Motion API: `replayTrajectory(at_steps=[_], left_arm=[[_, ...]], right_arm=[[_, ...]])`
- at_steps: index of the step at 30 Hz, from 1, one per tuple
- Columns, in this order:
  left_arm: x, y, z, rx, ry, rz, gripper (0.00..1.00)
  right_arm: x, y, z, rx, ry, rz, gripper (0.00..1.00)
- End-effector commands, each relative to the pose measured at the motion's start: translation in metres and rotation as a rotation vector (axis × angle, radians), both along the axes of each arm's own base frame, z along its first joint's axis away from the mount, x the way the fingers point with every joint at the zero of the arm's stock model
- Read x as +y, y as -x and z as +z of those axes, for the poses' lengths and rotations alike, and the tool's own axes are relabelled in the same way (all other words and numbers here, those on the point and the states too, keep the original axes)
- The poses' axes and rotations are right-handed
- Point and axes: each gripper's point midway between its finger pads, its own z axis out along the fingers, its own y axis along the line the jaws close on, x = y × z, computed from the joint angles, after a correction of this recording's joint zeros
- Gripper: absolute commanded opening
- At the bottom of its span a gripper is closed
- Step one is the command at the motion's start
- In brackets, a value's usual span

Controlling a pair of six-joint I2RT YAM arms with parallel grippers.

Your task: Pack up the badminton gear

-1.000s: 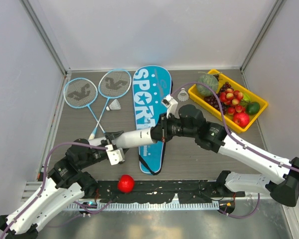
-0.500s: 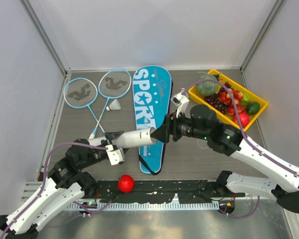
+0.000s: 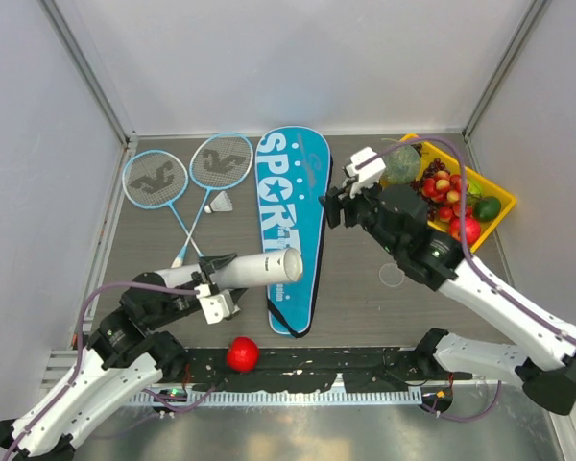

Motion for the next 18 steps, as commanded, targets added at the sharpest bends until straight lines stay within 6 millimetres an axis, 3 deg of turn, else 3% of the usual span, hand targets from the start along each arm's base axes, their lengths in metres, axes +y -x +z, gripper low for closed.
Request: replayTrajectory(at_steps=[1, 5, 6, 7, 8, 9, 11, 18], left_arm=[[-0.006, 0.01, 0.034, -0.073, 0.105, -0.058, 0.23], [-0.008, 0.015, 0.039, -0.082, 0.136, -0.083, 0.23], [-0.008, 0.016, 0.039, -0.083, 0.141, -0.086, 0.23], [-0.009, 0.017, 0.04, -0.083, 0.144, -0.091, 0.23], [-0.009, 0.017, 0.04, -0.083, 0.144, -0.094, 0.23], [-0.009, 0.018, 0.041, -0.084, 0.146, -0.096, 0.23], [-0.01, 0.018, 0.041, -0.082, 0.149, -0.1, 0.23], [-0.017, 0.02, 0.038, -0.042, 0.149, -0.13, 0.23]], right_arm=[[-0.034, -0.084, -0.003, -0.217, 0.245, -0.223, 0.7], [-0.053, -0.146, -0.036, -0.22, 0.464, -0.283, 0.7], [-0.054, -0.162, -0.056, -0.205, 0.568, -0.271, 0.69], [-0.058, -0.172, -0.055, -0.209, 0.604, -0.285, 0.69], [-0.059, -0.185, -0.078, -0.184, 0.696, -0.266, 0.66], [-0.064, -0.196, -0.077, -0.185, 0.716, -0.273, 0.65], [-0.071, -0.219, -0.111, -0.138, 0.819, -0.247, 0.62], [-0.076, -0.255, -0.168, -0.126, 0.98, -0.13, 0.63]])
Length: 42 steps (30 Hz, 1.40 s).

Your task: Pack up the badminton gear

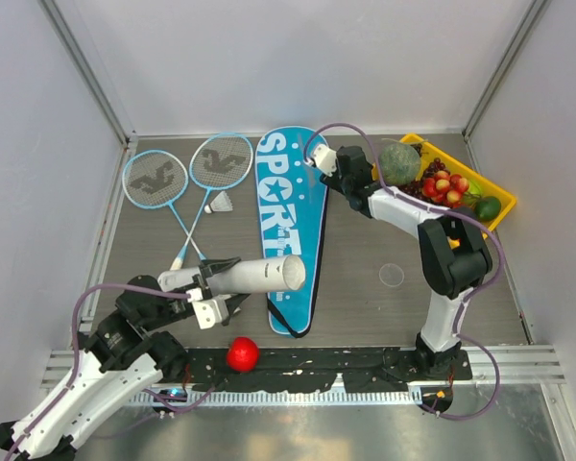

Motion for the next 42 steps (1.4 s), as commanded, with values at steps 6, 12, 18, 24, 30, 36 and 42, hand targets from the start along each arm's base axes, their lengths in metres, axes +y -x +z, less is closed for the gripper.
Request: replayTrajectory(at_steps=[6, 12, 18, 24, 30, 36, 42], left_arm=[[-0.008, 0.002, 0.021, -0.038, 0.065, -0.04, 0.23], [-0.007, 0.001, 0.02, -0.042, 0.059, -0.031, 0.23], [-0.006, 0.002, 0.021, -0.049, 0.059, -0.029, 0.23], [-0.004, -0.002, 0.019, -0.051, 0.053, -0.01, 0.22], [-0.002, -0.011, 0.014, -0.05, 0.034, 0.036, 0.21], [0.002, -0.018, 0.011, -0.054, 0.022, 0.079, 0.21], [0.008, -0.027, 0.009, -0.071, 0.01, 0.133, 0.21]], right_arm=[[-0.005, -0.049, -0.016, -0.065, 0.183, 0.118, 0.61], [-0.014, -0.063, -0.036, -0.041, 0.187, 0.117, 0.56], [-0.014, -0.075, -0.044, -0.054, 0.206, 0.106, 0.41], [-0.01, -0.074, -0.026, -0.069, 0.155, 0.104, 0.15], [0.0, -0.053, 0.019, -0.108, -0.029, 0.101, 0.05], [0.008, -0.02, 0.064, -0.104, -0.274, 0.052, 0.05], [0.035, 0.041, 0.098, 0.072, -0.637, 0.039, 0.05]])
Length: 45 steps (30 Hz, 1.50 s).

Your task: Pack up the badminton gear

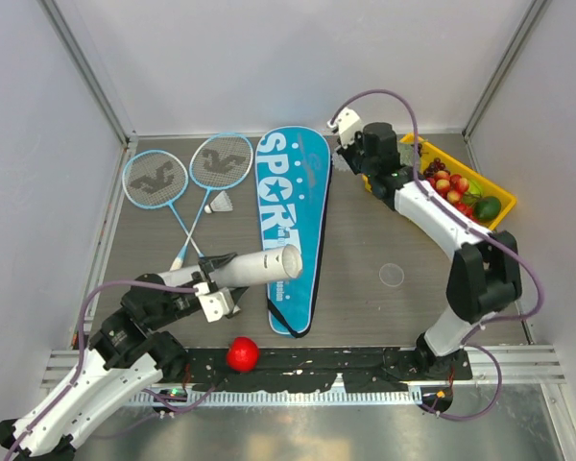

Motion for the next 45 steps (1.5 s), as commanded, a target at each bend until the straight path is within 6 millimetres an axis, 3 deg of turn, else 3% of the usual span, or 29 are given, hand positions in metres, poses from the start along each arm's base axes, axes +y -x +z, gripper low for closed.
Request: replayTrajectory(at_steps=[1, 5, 8, 10, 12, 15, 22, 25, 28, 35, 45], left_arm=[[0.004, -0.012, 0.022, -0.092, 0.039, 0.055, 0.21], [0.008, -0.017, 0.018, -0.105, 0.027, 0.09, 0.21], [0.011, -0.02, 0.018, -0.113, 0.022, 0.109, 0.2], [0.012, -0.021, 0.019, -0.118, 0.024, 0.119, 0.2], [0.013, -0.022, 0.017, -0.116, 0.017, 0.123, 0.2], [0.014, -0.023, 0.017, -0.117, 0.015, 0.13, 0.2], [0.012, -0.023, 0.016, -0.112, 0.011, 0.122, 0.19], [0.012, -0.021, 0.019, -0.116, 0.019, 0.12, 0.19], [0.011, -0.019, 0.02, -0.115, 0.026, 0.107, 0.19], [0.009, -0.017, 0.02, -0.113, 0.027, 0.091, 0.18], [0.008, -0.015, 0.021, -0.119, 0.034, 0.079, 0.18]], right_arm=[[0.028, 0.057, 0.032, 0.163, -0.39, 0.009, 0.05], [0.047, 0.111, 0.055, 0.274, -0.647, 0.075, 0.05], [0.07, 0.156, 0.074, 0.379, -0.805, 0.227, 0.06], [0.074, 0.185, 0.087, 0.417, -0.876, 0.292, 0.05], [0.071, 0.218, 0.109, 0.405, -0.935, 0.359, 0.05], [0.073, 0.257, 0.119, 0.438, -0.99, 0.475, 0.05], [0.078, 0.326, 0.152, 0.519, -1.116, 0.712, 0.05], [0.081, 0.336, 0.154, 0.536, -1.149, 0.763, 0.05], [0.087, 0.335, 0.143, 0.573, -1.143, 0.748, 0.05], [0.121, 0.343, 0.126, 0.653, -1.109, 0.779, 0.05], [0.141, 0.324, 0.111, 0.638, -1.114, 0.722, 0.05]])
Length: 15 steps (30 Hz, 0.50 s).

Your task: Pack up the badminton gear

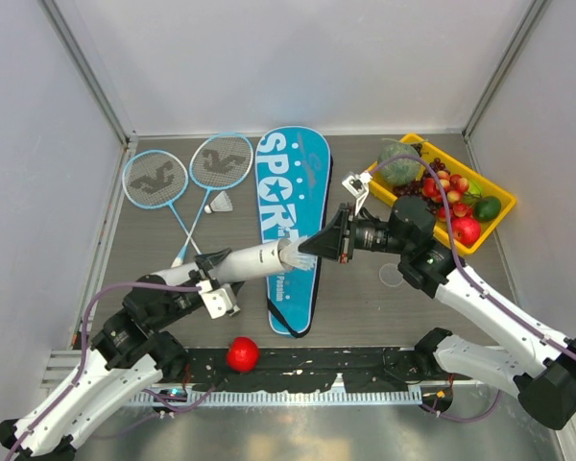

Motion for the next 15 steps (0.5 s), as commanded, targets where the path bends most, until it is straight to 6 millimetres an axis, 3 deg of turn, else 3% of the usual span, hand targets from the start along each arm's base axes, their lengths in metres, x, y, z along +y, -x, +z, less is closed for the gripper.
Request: replayTrajectory(at_steps=[1, 15], left_arm=[[-0.004, 0.001, 0.03, -0.093, 0.066, -0.025, 0.18], [-0.005, 0.0, 0.027, -0.084, 0.058, -0.025, 0.17]], right_arm=[[0.007, -0.009, 0.018, -0.071, -0.061, -0.029, 0.05], [0.044, -0.009, 0.01, -0.038, -0.034, -0.012, 0.05]])
